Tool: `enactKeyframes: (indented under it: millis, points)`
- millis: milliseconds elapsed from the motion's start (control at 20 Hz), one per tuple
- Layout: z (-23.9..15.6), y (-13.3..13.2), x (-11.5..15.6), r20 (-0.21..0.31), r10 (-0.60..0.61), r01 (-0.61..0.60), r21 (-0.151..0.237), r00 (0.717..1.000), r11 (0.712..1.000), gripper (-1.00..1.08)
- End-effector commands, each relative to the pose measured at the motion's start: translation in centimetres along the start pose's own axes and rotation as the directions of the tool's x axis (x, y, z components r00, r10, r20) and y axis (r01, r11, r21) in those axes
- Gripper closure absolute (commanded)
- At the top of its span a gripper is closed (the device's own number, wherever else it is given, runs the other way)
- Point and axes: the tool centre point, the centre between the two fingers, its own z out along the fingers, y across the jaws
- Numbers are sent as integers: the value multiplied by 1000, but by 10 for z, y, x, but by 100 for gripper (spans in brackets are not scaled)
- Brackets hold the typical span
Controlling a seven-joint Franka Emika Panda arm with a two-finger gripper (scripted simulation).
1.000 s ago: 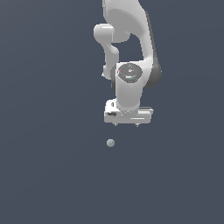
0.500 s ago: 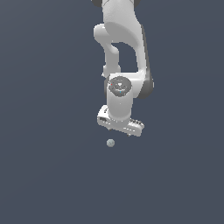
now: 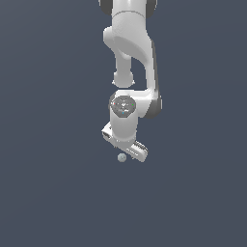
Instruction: Pick up the object and move it to a goal position.
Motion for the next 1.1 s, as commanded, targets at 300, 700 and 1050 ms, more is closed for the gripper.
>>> enactKeyframes:
  millis: [300,700,1050]
  points:
    - [10,7,11,-11,88,-89,-8,996,996,-92]
    - [19,7,11,-11,88,-88,-8,996,996,-92]
    - [53,8,10,-11,91,-91,-8,996,996,-92]
